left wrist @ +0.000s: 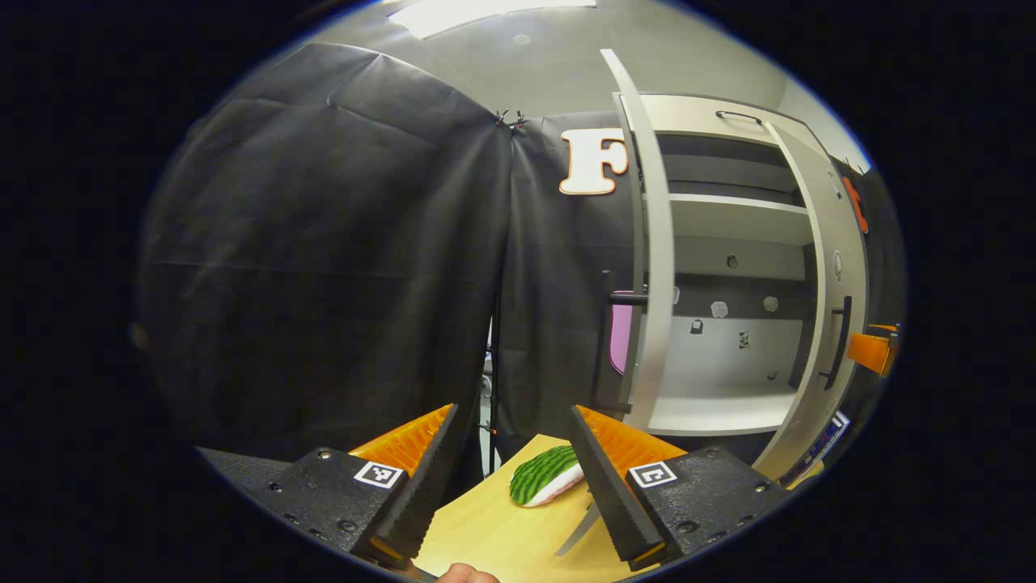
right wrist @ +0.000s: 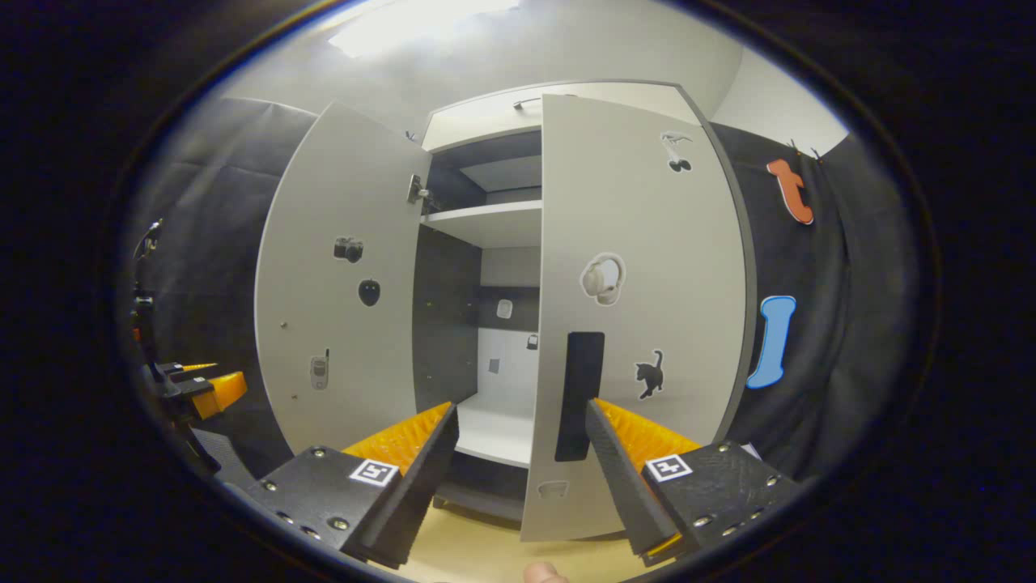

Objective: Grasp the bottle in the cabinet with the left hand and place it on the coaster, then close the right door with the right hand and the left door with the left hand.

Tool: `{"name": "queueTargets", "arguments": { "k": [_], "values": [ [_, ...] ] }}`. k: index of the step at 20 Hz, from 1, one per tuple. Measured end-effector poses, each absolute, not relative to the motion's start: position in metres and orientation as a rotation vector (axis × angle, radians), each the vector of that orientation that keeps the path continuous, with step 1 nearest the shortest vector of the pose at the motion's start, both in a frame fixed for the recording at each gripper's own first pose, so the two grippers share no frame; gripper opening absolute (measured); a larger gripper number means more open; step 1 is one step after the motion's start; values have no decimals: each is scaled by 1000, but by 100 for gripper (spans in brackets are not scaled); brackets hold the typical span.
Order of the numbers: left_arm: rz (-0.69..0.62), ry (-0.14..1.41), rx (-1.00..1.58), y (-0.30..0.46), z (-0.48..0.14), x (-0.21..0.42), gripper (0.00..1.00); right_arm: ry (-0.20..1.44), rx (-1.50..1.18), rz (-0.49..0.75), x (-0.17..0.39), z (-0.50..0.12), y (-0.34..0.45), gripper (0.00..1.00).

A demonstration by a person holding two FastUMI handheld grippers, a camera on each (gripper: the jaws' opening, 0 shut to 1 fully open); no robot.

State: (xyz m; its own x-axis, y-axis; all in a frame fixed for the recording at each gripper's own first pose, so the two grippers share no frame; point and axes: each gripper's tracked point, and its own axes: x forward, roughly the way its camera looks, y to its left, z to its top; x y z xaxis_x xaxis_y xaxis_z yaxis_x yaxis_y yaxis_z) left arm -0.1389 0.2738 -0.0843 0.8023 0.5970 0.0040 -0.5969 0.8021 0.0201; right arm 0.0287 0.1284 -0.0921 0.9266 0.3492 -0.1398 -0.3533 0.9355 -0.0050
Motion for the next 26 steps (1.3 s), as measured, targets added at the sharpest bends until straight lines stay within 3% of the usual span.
{"name": "queueTargets", "arguments": {
  "k": [7, 8, 22, 26],
  "values": [
    [635, -12, 13, 309, -84, -115, 84, 145, -35, 303, 37, -101, 136, 92],
    [637, -4, 11, 313, -86, -111, 84, 147, -38, 298, 38, -101, 135, 98],
    [629, 15, 72, 330, -95, -76, 86, 148, -46, 259, 58, -106, 109, 93],
    [593, 15, 91, 326, -95, -77, 83, 154, -47, 272, 63, -110, 108, 95]
  ]
}}
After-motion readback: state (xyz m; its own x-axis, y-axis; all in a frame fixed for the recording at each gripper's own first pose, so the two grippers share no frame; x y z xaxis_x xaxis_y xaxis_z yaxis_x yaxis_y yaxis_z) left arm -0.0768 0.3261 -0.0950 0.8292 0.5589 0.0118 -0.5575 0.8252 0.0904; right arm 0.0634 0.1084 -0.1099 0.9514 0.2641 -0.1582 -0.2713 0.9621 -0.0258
